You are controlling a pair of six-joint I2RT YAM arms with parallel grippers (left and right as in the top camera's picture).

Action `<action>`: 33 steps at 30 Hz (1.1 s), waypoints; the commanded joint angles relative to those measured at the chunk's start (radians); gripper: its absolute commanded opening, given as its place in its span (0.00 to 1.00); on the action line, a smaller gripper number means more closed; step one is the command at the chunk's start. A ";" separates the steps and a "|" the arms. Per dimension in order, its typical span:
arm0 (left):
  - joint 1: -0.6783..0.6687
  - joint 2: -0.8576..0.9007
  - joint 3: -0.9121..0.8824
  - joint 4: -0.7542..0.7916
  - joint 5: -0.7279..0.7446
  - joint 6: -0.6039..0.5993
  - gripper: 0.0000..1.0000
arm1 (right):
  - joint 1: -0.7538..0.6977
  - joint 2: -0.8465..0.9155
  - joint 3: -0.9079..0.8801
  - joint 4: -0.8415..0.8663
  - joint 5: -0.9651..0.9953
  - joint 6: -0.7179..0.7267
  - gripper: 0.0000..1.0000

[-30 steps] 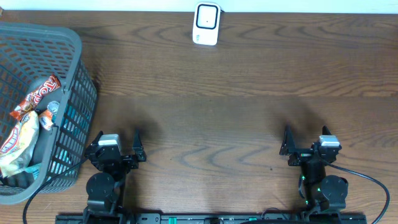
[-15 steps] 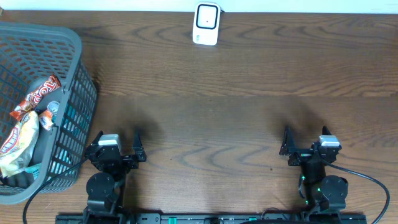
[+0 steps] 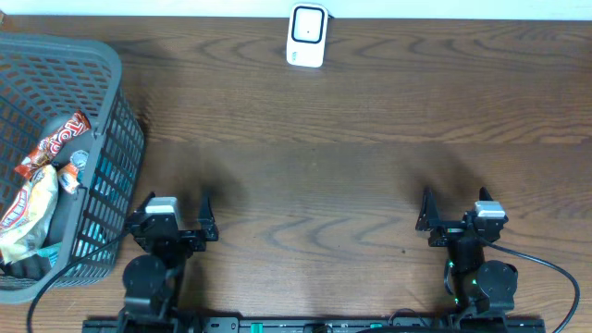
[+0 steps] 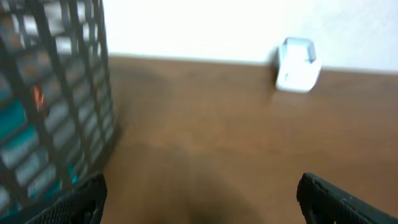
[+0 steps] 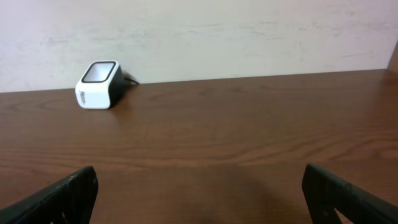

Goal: Scan the item barcode

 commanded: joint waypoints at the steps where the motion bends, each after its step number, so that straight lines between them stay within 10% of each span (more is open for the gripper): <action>1: 0.000 -0.001 0.116 -0.024 0.079 0.005 0.98 | -0.003 0.000 -0.002 -0.003 -0.003 -0.009 0.99; 33: 0.000 0.571 0.890 -0.708 0.282 -0.031 0.98 | -0.003 0.000 -0.002 -0.003 -0.003 -0.009 0.99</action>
